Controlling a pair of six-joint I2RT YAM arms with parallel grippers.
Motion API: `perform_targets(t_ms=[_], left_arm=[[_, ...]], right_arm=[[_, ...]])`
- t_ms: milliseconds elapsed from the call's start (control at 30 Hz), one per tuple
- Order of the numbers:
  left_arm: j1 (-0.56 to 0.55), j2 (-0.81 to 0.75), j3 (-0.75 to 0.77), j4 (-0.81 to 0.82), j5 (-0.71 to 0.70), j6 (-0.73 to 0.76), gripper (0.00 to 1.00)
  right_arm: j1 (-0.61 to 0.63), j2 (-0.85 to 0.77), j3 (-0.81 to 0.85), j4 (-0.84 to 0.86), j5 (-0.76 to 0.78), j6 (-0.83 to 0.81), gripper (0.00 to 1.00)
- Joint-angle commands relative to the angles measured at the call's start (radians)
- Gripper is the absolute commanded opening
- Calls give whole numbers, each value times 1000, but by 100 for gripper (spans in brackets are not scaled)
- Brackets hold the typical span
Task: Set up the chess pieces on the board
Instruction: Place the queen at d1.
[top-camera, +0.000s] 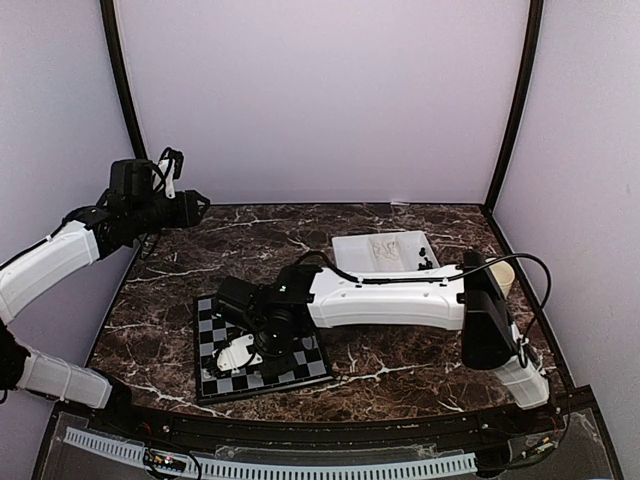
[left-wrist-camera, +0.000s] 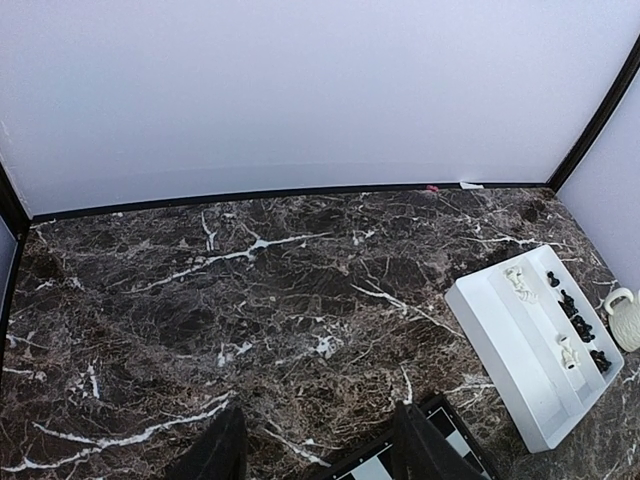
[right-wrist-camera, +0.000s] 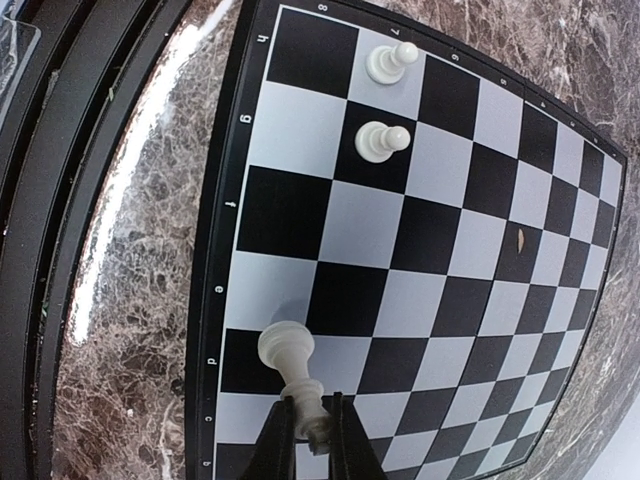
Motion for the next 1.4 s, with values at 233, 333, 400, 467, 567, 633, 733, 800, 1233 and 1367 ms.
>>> perform_targets(t_ms=[233, 333, 400, 467, 567, 633, 733, 800, 1233, 1367], left_arm=[[8, -30, -16, 5, 6, 4, 52], [8, -30, -16, 5, 6, 5, 52], [8, -28, -17, 5, 7, 5, 52], [8, -27, -16, 6, 8, 5, 52], [8, -26, -17, 7, 10, 4, 52], [8, -26, -17, 6, 13, 5, 52], [8, -26, -16, 7, 14, 5, 52], [8, -26, -17, 6, 16, 5, 52], [8, -25, -16, 8, 24, 5, 52], [8, -24, -16, 8, 28, 4, 52]], right_arm=[[15, 33, 27, -13, 2, -5, 6], [16, 40, 29, -14, 1, -6, 8], [15, 43, 32, -15, -2, -5, 12], [15, 46, 37, -19, -17, 2, 19], [14, 50, 41, -18, -39, 11, 27], [12, 54, 44, -19, -54, 16, 29], [9, 64, 55, -27, -64, 20, 26], [6, 70, 65, -30, -91, 24, 23], [1, 95, 105, -32, -130, 32, 11], [0, 104, 112, -36, -131, 31, 11]])
